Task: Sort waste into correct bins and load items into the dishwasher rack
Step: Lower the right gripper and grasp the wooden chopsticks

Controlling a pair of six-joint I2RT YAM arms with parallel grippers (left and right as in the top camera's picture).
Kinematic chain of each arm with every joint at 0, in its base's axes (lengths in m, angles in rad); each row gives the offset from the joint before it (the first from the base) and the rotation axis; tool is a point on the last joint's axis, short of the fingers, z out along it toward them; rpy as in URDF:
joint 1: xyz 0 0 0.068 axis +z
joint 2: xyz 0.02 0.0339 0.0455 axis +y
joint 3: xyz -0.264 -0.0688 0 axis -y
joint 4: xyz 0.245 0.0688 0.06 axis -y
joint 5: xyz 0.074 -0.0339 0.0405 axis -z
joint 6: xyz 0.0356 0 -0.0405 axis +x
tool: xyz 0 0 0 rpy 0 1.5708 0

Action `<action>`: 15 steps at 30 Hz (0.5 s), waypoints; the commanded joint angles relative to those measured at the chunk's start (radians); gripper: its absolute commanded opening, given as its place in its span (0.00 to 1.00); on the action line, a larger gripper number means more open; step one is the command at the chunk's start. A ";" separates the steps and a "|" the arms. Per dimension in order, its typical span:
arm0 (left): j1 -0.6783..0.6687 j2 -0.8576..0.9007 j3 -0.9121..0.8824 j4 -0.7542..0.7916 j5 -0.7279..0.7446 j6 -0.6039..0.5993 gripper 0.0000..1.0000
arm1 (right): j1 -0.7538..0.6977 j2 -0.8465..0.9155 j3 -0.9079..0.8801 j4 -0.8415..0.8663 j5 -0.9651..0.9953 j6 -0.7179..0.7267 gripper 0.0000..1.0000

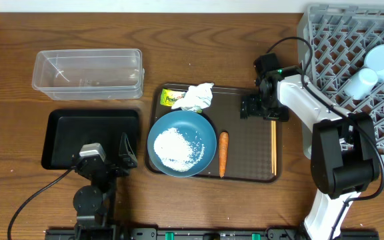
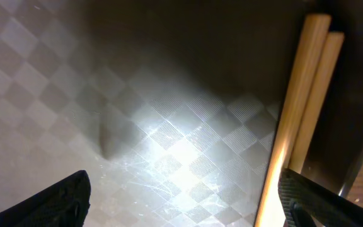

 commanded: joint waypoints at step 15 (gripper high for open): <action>-0.002 -0.006 -0.030 -0.019 -0.019 0.006 0.98 | 0.003 0.023 0.020 -0.012 0.028 -0.026 0.97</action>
